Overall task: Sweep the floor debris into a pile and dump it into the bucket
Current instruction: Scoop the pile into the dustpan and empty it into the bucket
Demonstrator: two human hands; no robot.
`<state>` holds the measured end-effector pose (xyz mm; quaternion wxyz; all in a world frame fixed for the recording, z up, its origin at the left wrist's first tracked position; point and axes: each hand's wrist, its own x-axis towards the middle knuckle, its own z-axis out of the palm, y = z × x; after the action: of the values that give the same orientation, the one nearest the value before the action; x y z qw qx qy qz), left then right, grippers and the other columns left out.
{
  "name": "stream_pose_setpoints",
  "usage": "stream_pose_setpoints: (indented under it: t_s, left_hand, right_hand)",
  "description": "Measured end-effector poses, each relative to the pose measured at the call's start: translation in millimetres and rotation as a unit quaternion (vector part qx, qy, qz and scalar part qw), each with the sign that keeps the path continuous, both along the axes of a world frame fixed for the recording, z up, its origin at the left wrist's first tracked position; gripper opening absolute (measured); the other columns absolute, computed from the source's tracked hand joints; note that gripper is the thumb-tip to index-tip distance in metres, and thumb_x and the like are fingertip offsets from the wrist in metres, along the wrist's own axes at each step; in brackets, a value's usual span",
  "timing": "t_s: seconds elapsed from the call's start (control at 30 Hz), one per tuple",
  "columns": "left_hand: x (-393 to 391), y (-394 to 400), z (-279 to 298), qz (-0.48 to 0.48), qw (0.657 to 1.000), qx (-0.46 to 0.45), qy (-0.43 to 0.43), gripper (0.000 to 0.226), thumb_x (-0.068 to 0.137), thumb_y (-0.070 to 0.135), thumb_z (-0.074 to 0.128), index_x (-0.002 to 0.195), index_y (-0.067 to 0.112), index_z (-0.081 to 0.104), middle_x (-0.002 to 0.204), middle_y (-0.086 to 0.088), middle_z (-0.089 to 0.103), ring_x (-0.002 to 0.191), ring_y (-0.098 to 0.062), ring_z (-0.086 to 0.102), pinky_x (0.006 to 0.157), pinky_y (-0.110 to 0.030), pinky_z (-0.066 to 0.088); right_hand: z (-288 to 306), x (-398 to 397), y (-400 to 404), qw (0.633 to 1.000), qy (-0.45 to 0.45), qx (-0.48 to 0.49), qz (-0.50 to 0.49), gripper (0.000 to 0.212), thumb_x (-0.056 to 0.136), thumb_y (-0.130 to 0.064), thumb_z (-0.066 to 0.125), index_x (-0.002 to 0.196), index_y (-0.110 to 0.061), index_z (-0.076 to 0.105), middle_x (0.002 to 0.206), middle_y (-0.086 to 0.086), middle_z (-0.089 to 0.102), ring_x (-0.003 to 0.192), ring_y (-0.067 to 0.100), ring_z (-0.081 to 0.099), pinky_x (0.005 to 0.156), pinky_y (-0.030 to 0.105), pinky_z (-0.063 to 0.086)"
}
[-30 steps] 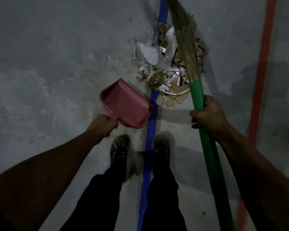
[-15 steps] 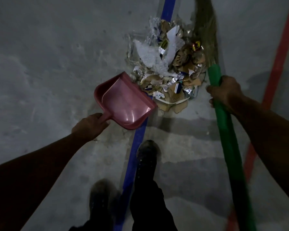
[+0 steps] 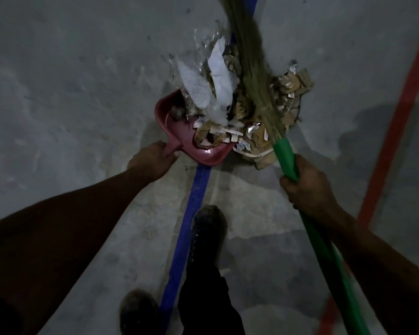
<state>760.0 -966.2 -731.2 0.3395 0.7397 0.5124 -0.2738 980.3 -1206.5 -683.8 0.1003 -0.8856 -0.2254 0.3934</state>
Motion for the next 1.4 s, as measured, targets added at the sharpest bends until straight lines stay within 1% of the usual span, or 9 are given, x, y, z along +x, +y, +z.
stream_pose_setpoints:
  t_s: [0.23,0.37,0.47,0.63,0.8,0.9,1.07,1.17,1.4]
  left_hand:
    - [0,-6,1,-0.031,0.992,0.09,0.081,0.049,0.094,0.051,0.049,0.114,0.006,0.054,0.115,-0.02,0.06,0.105,-0.039,0.058,0.075,-0.036,0.04]
    - [-1,-6,-9,-0.036,0.992,0.093,0.079,0.047,0.094,0.048,0.05,0.113,0.005,0.052,0.114,-0.021,0.06,0.103,-0.04,0.058,0.075,-0.038,0.043]
    - [8,-6,-13,-0.036,0.995,0.085,0.043,0.045,0.096,0.046,0.049,0.11,0.004,0.053,0.11,-0.021,0.061,0.099,-0.038,0.059,0.069,-0.034,0.036]
    - [22,-8,-22,-0.033,0.996,0.08,0.038,0.047,0.095,0.046,0.05,0.115,0.004,0.052,0.117,-0.02,0.058,0.106,-0.038,0.057,0.074,-0.035,0.037]
    - [23,-14,-25,-0.015,0.996,0.065,0.065,0.05,0.091,0.047,0.056,0.119,0.006,0.052,0.123,-0.02,0.056,0.112,-0.038,0.054,0.084,-0.037,0.043]
    - [24,-18,-25,0.0,0.996,0.052,0.066,0.046,0.088,0.039,0.061,0.12,0.007,0.053,0.122,-0.018,0.057,0.11,-0.036,0.055,0.079,-0.033,0.041]
    - [23,-29,-13,0.037,0.996,0.085,0.017,0.03,0.085,0.032,0.06,0.105,0.01,0.061,0.106,-0.014,0.064,0.099,-0.034,0.06,0.071,-0.029,0.037]
    - [23,-35,8,0.053,0.995,0.089,-0.01,0.025,0.083,0.03,0.061,0.097,0.009,0.063,0.088,-0.009,0.059,0.091,-0.033,0.061,0.067,-0.03,0.038]
    - [9,-55,93,0.08,0.99,0.088,-0.075,0.018,0.077,0.027,0.064,0.073,0.011,0.058,0.063,-0.002,0.054,0.069,-0.027,0.058,0.061,-0.028,0.039]
  right_hand:
    - [15,44,38,0.998,0.002,0.013,-0.056,0.029,0.093,-0.021,0.062,0.119,-0.01,0.054,0.087,0.01,0.064,0.055,0.021,0.063,0.049,0.028,0.049]
    - [-1,53,61,0.998,0.044,-0.02,-0.027,0.031,0.093,-0.021,0.061,0.121,-0.008,0.054,0.094,0.013,0.067,0.058,0.023,0.066,0.051,0.037,0.057]
    - [-10,25,46,0.998,0.015,-0.034,0.047,0.033,0.093,-0.02,0.061,0.122,-0.007,0.054,0.101,0.013,0.065,0.069,0.021,0.059,0.057,0.029,0.043]
    - [-15,-33,12,0.997,0.065,-0.026,0.016,0.039,0.094,-0.022,0.059,0.13,-0.012,0.048,0.093,0.009,0.063,0.067,0.024,0.06,0.059,0.03,0.047]
    - [-13,-70,1,0.997,0.069,-0.031,0.025,0.052,0.094,-0.028,0.057,0.141,-0.013,0.039,0.111,0.013,0.065,0.092,0.032,0.065,0.076,0.036,0.05]
    - [-10,-79,-2,0.997,0.064,-0.03,0.022,0.048,0.094,-0.03,0.057,0.136,-0.013,0.042,0.109,0.014,0.064,0.095,0.034,0.063,0.077,0.036,0.047]
    - [9,-77,-2,0.998,0.066,-0.004,-0.019,0.031,0.093,-0.029,0.059,0.12,-0.018,0.048,0.096,0.007,0.064,0.08,0.03,0.066,0.069,0.038,0.054]
    - [28,-79,-7,0.998,0.056,0.006,-0.028,0.034,0.093,-0.029,0.06,0.123,-0.019,0.049,0.1,0.005,0.064,0.085,0.026,0.064,0.069,0.031,0.045]
    - [111,-105,-33,0.993,0.061,0.031,-0.093,0.039,0.09,-0.029,0.061,0.126,-0.022,0.048,0.091,0.008,0.064,0.077,0.032,0.066,0.07,0.047,0.058]
